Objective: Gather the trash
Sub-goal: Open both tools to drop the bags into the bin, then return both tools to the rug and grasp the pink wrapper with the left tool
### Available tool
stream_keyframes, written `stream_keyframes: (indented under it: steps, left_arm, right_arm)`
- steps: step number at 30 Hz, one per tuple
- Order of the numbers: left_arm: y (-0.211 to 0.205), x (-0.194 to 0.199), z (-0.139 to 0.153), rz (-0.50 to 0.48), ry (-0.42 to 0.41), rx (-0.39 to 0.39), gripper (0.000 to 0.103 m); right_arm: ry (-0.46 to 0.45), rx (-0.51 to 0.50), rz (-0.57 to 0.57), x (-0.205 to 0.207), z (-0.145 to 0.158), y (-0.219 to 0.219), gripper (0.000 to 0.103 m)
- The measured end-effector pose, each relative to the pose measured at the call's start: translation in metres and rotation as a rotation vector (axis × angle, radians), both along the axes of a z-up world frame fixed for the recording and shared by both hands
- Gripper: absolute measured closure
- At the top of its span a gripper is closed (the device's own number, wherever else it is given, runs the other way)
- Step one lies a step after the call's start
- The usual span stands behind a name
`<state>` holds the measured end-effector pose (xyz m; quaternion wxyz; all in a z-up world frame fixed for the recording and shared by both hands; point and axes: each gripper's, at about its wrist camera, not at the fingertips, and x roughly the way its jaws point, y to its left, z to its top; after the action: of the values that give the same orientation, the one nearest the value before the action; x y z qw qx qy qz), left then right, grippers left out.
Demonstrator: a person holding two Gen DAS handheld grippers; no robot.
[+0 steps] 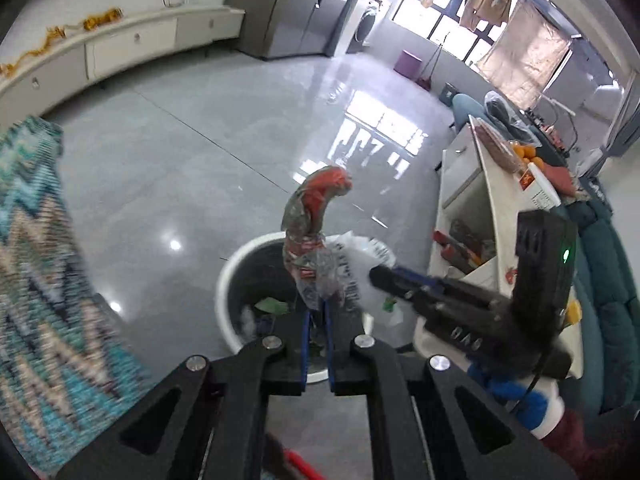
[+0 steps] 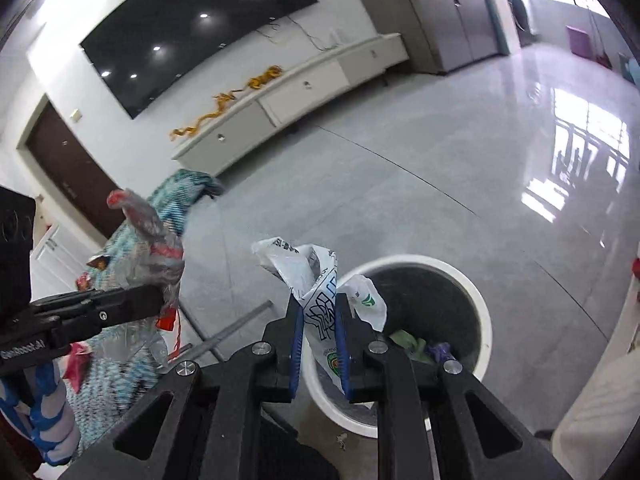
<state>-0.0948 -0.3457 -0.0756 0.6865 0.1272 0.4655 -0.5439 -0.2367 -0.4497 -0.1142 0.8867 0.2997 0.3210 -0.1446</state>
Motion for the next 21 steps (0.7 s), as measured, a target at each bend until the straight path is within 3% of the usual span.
stream_keyframes:
  steps: [3, 7, 8, 9, 11, 21]
  left_arm:
    - [-0.017, 0.0, -0.008, -0.01, 0.024, 0.008, 0.095]
    - [-0.027, -0.001, -0.015, -0.015, 0.052, 0.017, 0.091]
    - [-0.028, 0.0, -0.015, -0.015, 0.052, 0.017, 0.079]
    - [-0.028, 0.001, -0.015, -0.013, 0.055, 0.013, 0.056]
    - [-0.022, 0.005, -0.012, 0.009, 0.053, -0.012, 0.037]
    - [-0.005, 0.008, 0.01, 0.022, 0.055, -0.061, 0.037]
  right_arm:
    - [0.024, 0.003, -0.03, -0.005, -0.007, -0.009, 0.085]
    - [0.047, -0.006, -0.066, -0.009, -0.01, -0.016, 0.068]
    - [0.049, -0.007, -0.072, -0.01, -0.01, -0.018, 0.065]
    - [0.053, -0.009, -0.08, -0.012, -0.011, -0.019, 0.065]
    - [0.059, -0.016, -0.094, -0.015, -0.01, -0.022, 0.065]
    - [0.063, -0.065, -0.132, -0.025, 0.007, -0.021, 0.065]
